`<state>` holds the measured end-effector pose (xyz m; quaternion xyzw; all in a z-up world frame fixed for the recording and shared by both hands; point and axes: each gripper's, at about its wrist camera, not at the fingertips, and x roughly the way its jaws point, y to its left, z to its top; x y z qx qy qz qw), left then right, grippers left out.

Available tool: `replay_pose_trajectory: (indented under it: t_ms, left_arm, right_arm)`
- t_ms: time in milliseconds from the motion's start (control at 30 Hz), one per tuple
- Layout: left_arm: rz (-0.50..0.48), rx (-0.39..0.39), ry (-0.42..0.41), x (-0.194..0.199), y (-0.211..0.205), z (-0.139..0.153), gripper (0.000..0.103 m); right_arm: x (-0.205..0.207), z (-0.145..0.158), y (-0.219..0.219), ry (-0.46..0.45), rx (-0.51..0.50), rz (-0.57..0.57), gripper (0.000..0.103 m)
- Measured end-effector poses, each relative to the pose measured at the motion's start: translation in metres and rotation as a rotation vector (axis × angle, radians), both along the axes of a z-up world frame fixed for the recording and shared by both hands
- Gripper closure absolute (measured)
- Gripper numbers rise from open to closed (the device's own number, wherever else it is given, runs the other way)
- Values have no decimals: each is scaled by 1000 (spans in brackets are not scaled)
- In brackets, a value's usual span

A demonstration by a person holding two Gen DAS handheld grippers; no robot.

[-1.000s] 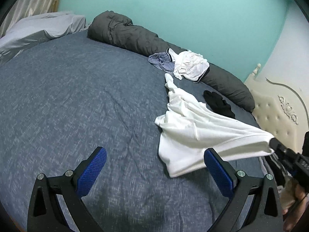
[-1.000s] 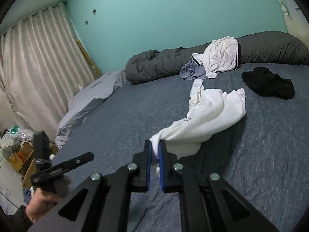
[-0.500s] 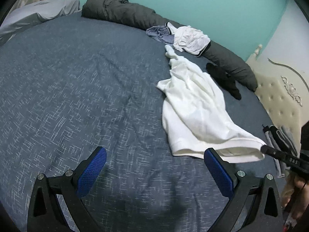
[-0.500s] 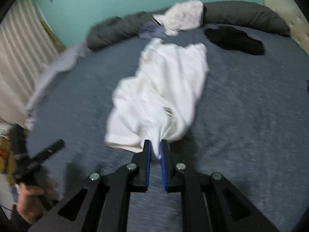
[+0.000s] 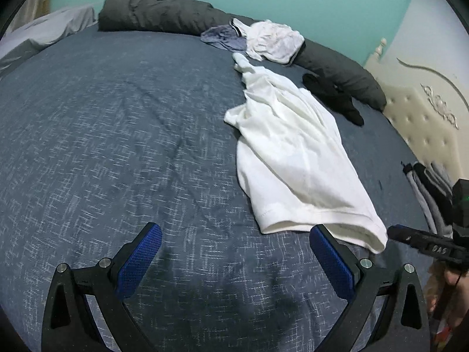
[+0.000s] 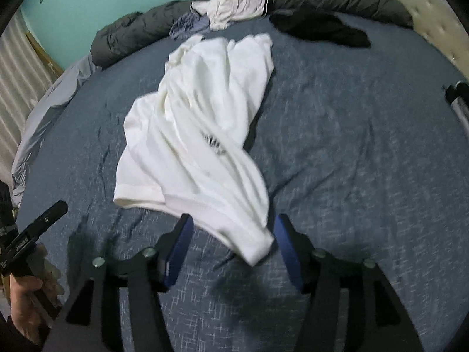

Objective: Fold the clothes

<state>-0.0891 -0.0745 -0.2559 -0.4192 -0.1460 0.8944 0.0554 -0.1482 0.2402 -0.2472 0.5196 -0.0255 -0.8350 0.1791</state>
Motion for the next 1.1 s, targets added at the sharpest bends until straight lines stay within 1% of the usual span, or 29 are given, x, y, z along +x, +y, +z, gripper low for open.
replay_pose_trajectory:
  t_ms: [133, 167, 267, 367, 467, 533, 567, 633, 667, 733, 767, 833, 867, 900, 933, 1000, 1033, 1100]
  left_arm:
    - [-51, -5, -12, -6, 15, -4, 1]
    - [-67, -7, -13, -9, 21, -6, 1]
    - [-107, -28, -16, -16, 40, -9, 1]
    - [-147, -48, -18, -24, 56, -14, 1]
    - [-180, -64, -32, -33, 71, -20, 1]
    - [-203, -61, -41, -40, 79, -25, 1]
    - [-213, -61, -45, -44, 82, -26, 3]
    - [-236, -86, -50, -49, 91, -29, 7]
    - [-251, -98, -50, -51, 94, -31, 12]
    - [-274, -113, -51, -55, 100, -34, 14]
    - [-280, -117, -52, -56, 103, -35, 17]
    - [-297, -139, -55, -58, 108, -39, 27]
    - [-307, -151, -57, -59, 111, -42, 33]
    - [-321, -163, -62, -61, 114, -45, 37]
    - [-333, -160, -69, -62, 116, -48, 39]
    - [-339, -162, -83, -64, 118, -54, 53]
    - [-331, -161, -84, -64, 116, -55, 57]
    - [-315, -138, -81, -63, 109, -54, 70]
  right_arm:
    - [1, -16, -3, -23, 39, 19, 43]
    - [1, -19, -1, -28, 35, 10, 43]
    - [-2, -24, 9, -41, 3, -32, 43]
    - [-3, -28, 22, -52, -45, -79, 39]
    - [-2, -31, 29, -43, -70, -96, 38]
    - [-1, -32, 34, -36, -86, -106, 37]
    - [0, -33, 36, -33, -94, -110, 37]
    - [1, -35, 41, -26, -109, -120, 36]
    - [1, -36, 43, -23, -117, -125, 35]
    - [2, -37, 47, -16, -132, -135, 35]
    - [3, -38, 50, -12, -140, -139, 35]
    - [4, -40, 54, -5, -155, -149, 34]
    - [4, -40, 57, -2, -163, -154, 34]
    - [5, -41, 59, 1, -171, -159, 34]
    - [7, -42, 61, 9, -176, -164, 34]
    - [12, -42, 64, 26, -184, -173, 34]
    - [14, -43, 65, 35, -188, -178, 34]
    - [20, -44, 68, 52, -196, -188, 34]
